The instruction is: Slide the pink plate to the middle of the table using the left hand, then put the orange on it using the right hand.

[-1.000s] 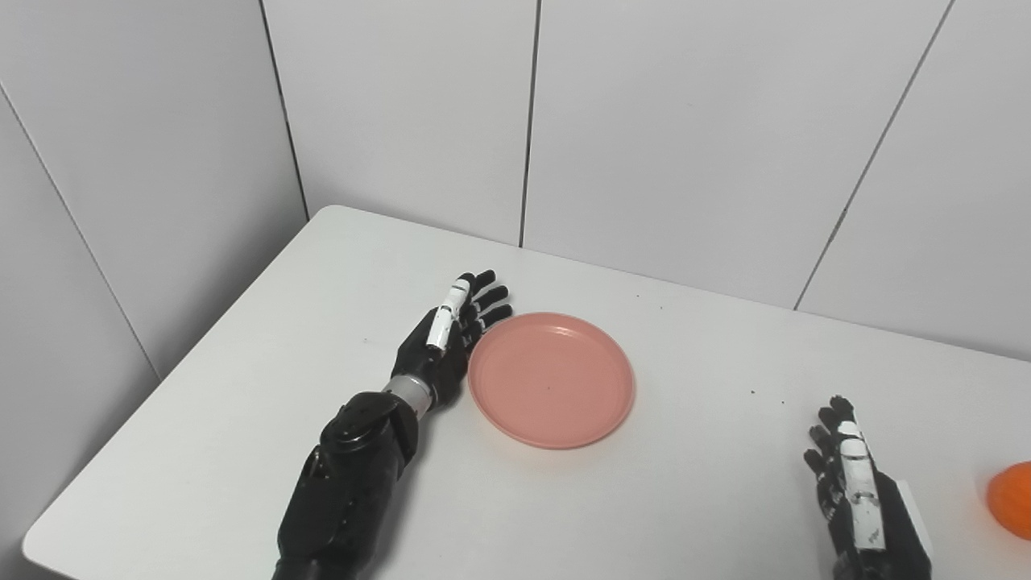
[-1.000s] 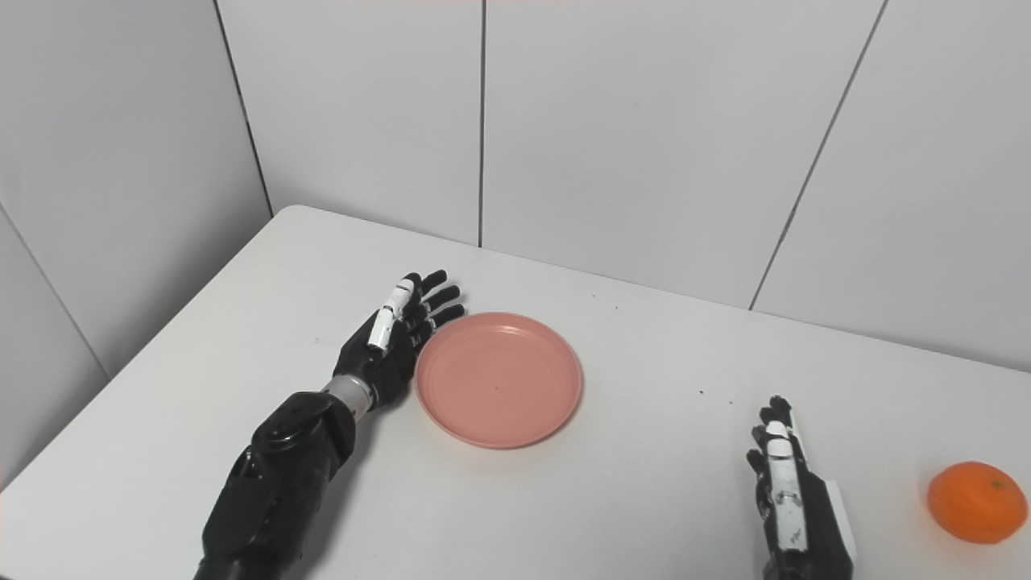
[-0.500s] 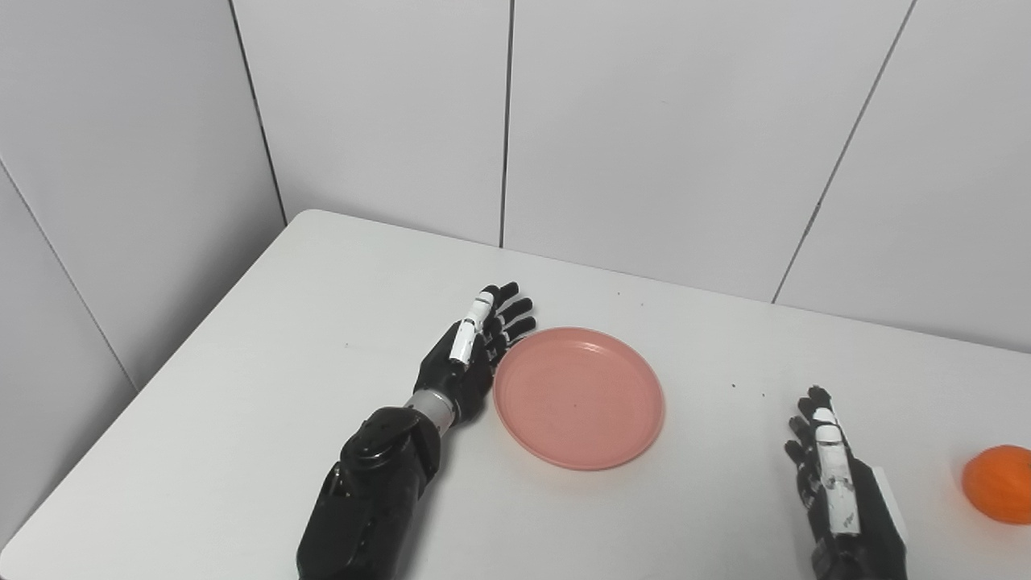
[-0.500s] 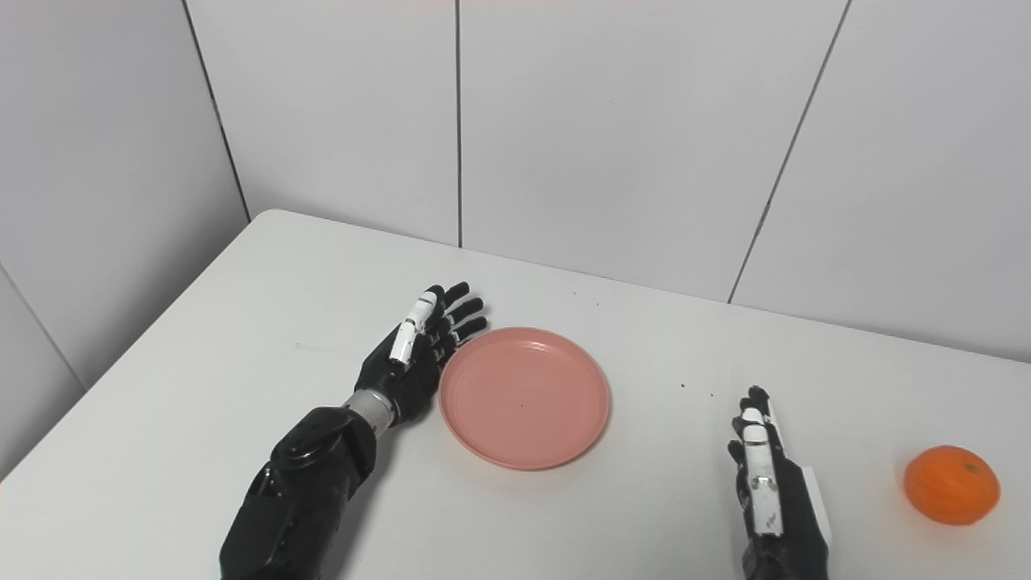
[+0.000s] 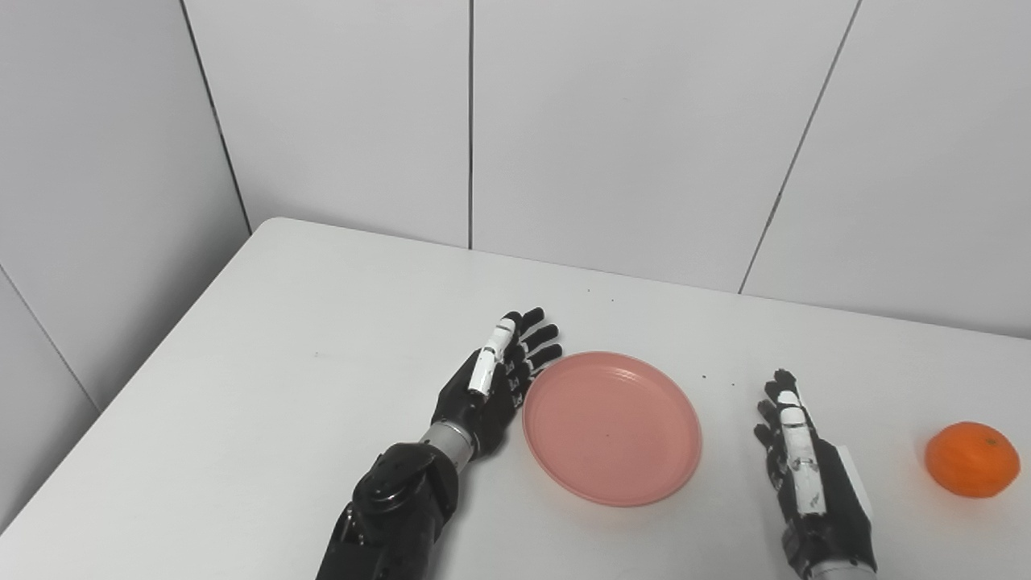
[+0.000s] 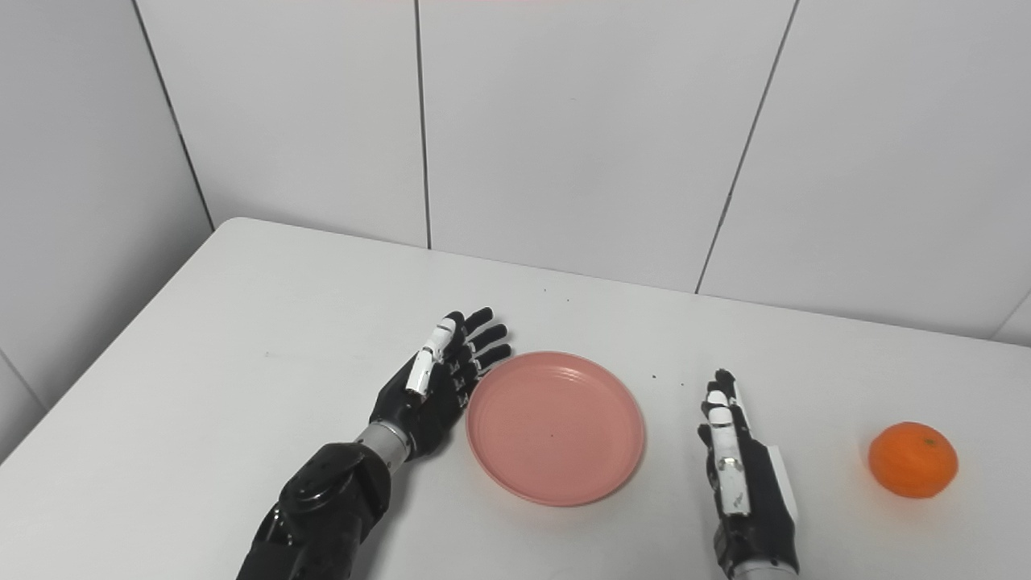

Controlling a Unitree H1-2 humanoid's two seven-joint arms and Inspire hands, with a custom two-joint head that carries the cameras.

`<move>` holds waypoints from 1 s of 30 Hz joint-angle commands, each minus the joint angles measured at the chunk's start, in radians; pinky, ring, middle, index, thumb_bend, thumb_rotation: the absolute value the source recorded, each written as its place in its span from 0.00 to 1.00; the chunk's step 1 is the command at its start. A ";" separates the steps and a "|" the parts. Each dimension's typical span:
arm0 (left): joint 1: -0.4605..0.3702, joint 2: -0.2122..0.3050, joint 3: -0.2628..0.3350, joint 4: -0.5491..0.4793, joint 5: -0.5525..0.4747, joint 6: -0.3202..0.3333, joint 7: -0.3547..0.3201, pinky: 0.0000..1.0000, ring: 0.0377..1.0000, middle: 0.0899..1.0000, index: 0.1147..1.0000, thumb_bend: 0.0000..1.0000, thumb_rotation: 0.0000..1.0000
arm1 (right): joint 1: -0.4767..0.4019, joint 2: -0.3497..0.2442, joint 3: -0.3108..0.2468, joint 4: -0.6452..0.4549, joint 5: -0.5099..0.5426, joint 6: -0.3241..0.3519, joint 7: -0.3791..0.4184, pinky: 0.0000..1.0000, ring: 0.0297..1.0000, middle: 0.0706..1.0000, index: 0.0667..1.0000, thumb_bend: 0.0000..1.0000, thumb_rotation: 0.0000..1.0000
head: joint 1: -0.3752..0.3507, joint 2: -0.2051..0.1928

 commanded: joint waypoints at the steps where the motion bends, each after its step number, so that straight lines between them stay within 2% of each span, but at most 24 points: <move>1: -0.008 -0.015 -0.013 -0.038 -0.008 0.010 -0.022 0.91 0.91 0.92 0.90 0.36 1.00 | -0.034 0.011 0.004 -0.027 -0.002 -0.003 -0.003 1.00 1.00 1.00 1.00 0.24 1.00 | -0.009 0.002; 5: -0.003 -0.013 -0.021 -0.044 -0.003 0.011 -0.027 0.91 0.92 0.93 0.92 0.36 1.00 | -0.037 0.022 0.004 -0.026 -0.008 0.002 -0.008 1.00 0.99 1.00 0.99 0.24 1.00 | -0.024 0.005; 11: 0.003 -0.009 -0.021 -0.032 0.013 -0.025 -0.035 0.94 0.93 0.94 0.92 0.36 1.00 | -0.038 0.029 0.004 -0.021 -0.015 -0.004 -0.010 1.00 0.99 1.00 0.99 0.24 1.00 | -0.041 0.010; 21: 0.021 0.008 -0.008 -0.032 0.051 -0.068 -0.035 0.93 0.93 0.93 0.93 0.37 1.00 | -0.045 0.043 0.006 -0.005 -0.024 -0.011 -0.021 1.00 0.99 1.00 0.99 0.24 1.00 | -0.129 0.018; 30: 0.036 0.019 -0.016 -0.022 0.108 -0.164 -0.045 0.94 0.94 0.95 0.94 0.38 1.00 | -0.063 0.046 0.002 0.013 -0.038 -0.018 -0.042 1.00 0.99 1.00 0.99 0.27 1.00 | -0.197 0.012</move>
